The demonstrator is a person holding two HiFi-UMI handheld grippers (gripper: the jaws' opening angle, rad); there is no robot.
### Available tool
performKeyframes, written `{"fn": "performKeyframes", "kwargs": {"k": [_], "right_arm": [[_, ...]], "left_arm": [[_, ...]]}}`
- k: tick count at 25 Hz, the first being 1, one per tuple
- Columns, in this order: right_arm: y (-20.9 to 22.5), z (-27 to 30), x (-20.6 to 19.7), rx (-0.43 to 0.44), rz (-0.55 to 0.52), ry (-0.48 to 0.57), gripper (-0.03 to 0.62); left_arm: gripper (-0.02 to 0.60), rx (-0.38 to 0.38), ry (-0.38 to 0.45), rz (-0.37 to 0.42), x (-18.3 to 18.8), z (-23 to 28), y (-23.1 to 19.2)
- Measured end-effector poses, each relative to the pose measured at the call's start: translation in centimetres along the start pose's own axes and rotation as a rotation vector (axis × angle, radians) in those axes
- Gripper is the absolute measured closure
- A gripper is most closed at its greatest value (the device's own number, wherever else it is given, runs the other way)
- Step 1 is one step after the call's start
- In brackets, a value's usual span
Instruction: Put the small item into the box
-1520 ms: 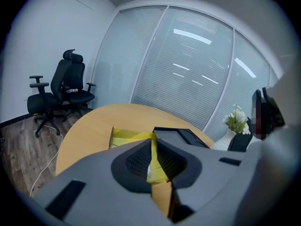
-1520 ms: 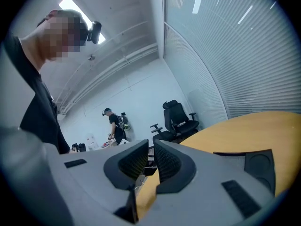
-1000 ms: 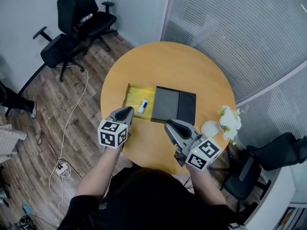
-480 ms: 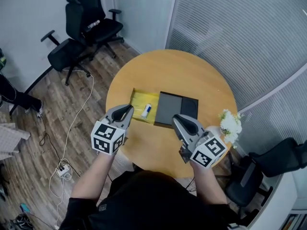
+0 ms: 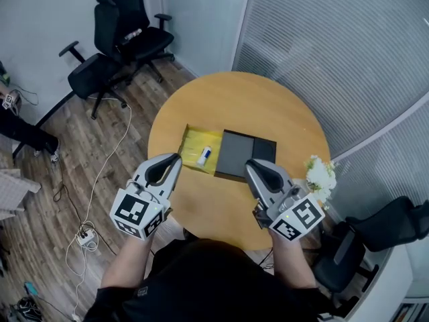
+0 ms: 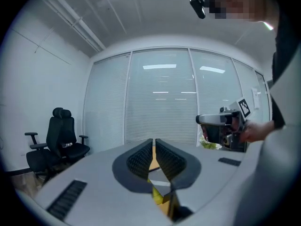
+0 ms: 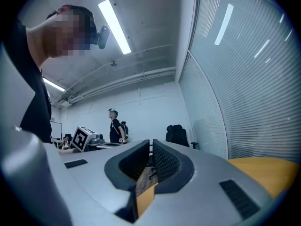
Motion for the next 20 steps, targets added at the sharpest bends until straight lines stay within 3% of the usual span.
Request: {"fn": "performKeyframes", "kwargs": {"k": [8,14,20], "right_arm": [[0.0,0.0,0.0,0.009,-0.041,0.004,0.556],[0.6,0.5,1.3,0.014,-0.061,0.048,0.559],[0.8,1.0,1.0,0.001,-0.043,0.06,0.559]], "left_arm": [[0.552,-0.004,0.024,0.009,0.7,-0.6,-0.9],[0.552,-0.006,0.012,0.06,2.1,0.3,-1.6],[0.552,0.005,0.028,0.01,1.3,1.5,-2.0]]}}
Point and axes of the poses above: the fingertips, and each gripper's own axes: z forward along the fingers, y to its right, x out of its top, the point moved 8 cm from there along -z, backward along the fingers, and after that the axes turned 13 degrees about -x, right-handed, at the moved point
